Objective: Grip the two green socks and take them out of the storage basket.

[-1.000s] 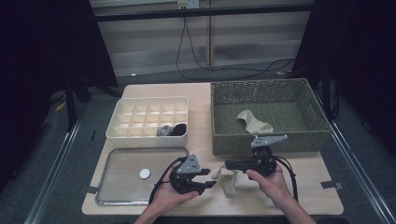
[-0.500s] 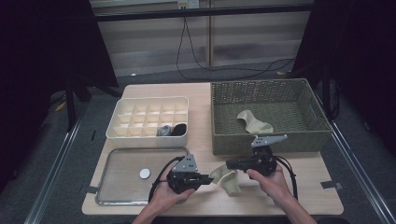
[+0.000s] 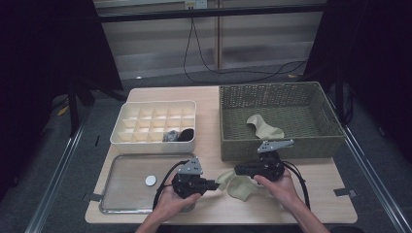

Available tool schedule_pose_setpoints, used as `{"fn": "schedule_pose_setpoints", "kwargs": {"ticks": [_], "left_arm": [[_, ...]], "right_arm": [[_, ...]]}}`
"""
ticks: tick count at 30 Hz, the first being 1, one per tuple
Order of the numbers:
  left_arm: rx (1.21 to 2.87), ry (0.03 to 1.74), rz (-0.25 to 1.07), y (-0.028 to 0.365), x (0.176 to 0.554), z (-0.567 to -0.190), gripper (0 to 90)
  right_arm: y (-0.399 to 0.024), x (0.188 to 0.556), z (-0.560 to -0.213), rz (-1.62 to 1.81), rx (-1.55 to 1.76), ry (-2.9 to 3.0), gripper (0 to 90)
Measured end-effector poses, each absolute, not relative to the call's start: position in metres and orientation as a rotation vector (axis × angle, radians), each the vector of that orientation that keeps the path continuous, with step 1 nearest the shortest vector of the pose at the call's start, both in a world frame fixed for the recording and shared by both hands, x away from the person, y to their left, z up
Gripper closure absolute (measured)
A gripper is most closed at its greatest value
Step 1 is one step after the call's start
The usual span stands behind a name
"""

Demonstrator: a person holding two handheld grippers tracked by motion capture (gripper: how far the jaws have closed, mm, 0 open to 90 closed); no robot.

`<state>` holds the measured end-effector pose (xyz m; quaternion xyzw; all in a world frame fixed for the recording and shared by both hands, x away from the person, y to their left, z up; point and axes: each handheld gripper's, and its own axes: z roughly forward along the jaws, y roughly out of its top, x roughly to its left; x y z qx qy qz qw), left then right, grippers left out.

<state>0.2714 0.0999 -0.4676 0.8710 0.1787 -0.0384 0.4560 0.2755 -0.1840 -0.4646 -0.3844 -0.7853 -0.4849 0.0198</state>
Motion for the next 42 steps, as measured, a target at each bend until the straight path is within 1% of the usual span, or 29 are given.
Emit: {"fn": "schedule_pose_setpoints", "kwargs": {"ticks": [3, 7, 10, 16, 21, 24, 27, 28, 29, 33, 39, 42], "left_arm": [[2.146, 0.468, -0.101, 0.102, 0.275, -0.471, 87.7], [2.149, 0.485, -0.097, 0.106, 0.278, -0.473, 87.7], [2.141, 0.502, -0.093, 0.111, 0.280, -0.474, 87.7], [2.131, 0.527, -0.090, 0.118, 0.282, -0.475, 87.7], [2.133, 0.532, -0.081, 0.121, 0.282, -0.475, 87.6], [2.124, 0.542, -0.080, 0.124, 0.283, -0.475, 87.6], [2.120, 0.547, -0.075, 0.129, 0.284, -0.474, 87.6], [2.112, 0.552, -0.076, 0.130, 0.284, -0.473, 87.6], [2.108, 0.555, -0.074, 0.131, 0.284, -0.473, 87.6], [2.088, 0.557, -0.077, 0.135, 0.282, -0.469, 87.6], [2.082, 0.506, -0.118, 0.134, 0.274, -0.461, 87.8], [2.086, 0.487, -0.114, 0.131, 0.266, -0.456, 88.0]], "right_arm": [[-0.186, 0.276, -0.468, -1.490, -1.223, -2.449, 75.3], [-0.190, 0.274, -0.470, -1.474, -1.258, -2.457, 70.0], [-0.196, 0.271, -0.472, -1.462, -1.275, -2.455, 68.0], [-0.210, 0.258, -0.477, -1.438, -1.300, -2.457, 67.0], [-0.212, 0.259, -0.484, -1.412, -1.325, -2.441, 66.8], [-0.211, 0.260, -0.485, -1.406, -1.319, -2.434, 68.6], [-0.212, 0.259, -0.484, -1.414, -1.313, -2.423, 78.8], [-0.212, 0.259, -0.484, -1.418, -1.310, -2.417, 83.8], [-0.213, 0.259, -0.483, -1.427, -1.300, -2.413, 86.1], [-0.217, 0.258, -0.476, -1.449, -1.322, -2.404, 87.2], [-0.231, 0.253, -0.464, -1.465, -1.362, -2.406, 87.6], [-0.238, 0.249, -0.460, -1.447, -1.382, -2.421, 88.0]]}}
